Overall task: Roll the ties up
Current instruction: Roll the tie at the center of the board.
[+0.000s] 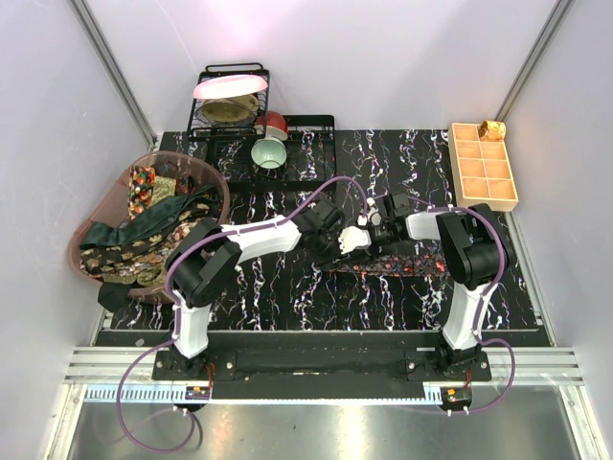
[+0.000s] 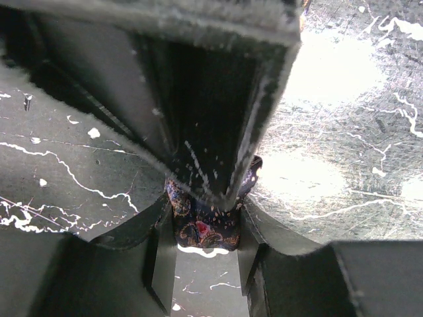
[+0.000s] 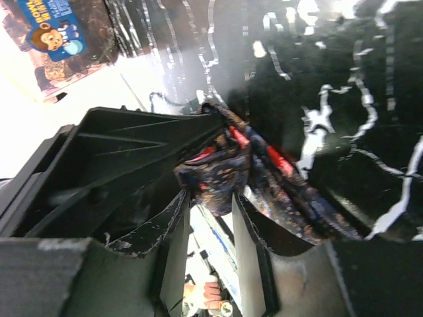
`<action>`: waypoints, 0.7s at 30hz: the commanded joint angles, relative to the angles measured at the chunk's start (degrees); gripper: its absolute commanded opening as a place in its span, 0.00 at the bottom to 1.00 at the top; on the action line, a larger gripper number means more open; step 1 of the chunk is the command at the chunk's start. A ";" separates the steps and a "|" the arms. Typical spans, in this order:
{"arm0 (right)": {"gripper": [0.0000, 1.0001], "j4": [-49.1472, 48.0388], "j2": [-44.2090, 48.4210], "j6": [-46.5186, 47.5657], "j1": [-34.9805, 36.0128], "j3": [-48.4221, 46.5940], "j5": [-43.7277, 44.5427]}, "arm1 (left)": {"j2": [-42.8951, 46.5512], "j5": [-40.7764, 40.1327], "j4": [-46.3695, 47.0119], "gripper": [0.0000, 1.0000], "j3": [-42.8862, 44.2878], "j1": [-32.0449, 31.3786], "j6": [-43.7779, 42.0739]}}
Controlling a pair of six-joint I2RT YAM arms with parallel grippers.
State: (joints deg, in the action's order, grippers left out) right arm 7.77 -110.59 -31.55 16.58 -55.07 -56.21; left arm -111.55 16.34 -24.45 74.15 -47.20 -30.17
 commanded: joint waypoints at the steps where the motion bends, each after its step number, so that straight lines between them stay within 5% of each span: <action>1: 0.37 -0.04 -0.95 0.88 1.00 -2.15 0.92 | -2.36 -0.78 -3.15 0.38 -0.32 -0.17 -1.03; 6: 0.34 1.81 -0.68 2.02 1.62 -2.24 1.71 | -2.36 -0.52 -3.24 0.39 -0.15 -0.17 -0.85; 10: 0.00 2.95 -1.12 2.80 1.70 -3.20 3.38 | -2.36 -0.52 -3.15 0.42 -0.14 -0.17 -0.68; 21: 0.00 13.84 -2.97 8.17 1.35 -5.57 12.16 | 4.23 10.29 3.87 0.63 -2.78 4.13 0.73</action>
State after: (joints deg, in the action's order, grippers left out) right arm 16.64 -111.98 -26.48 17.63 -58.83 -50.26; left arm -111.48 21.43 -23.75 73.32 -44.73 -29.95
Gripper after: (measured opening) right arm 0.018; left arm 0.616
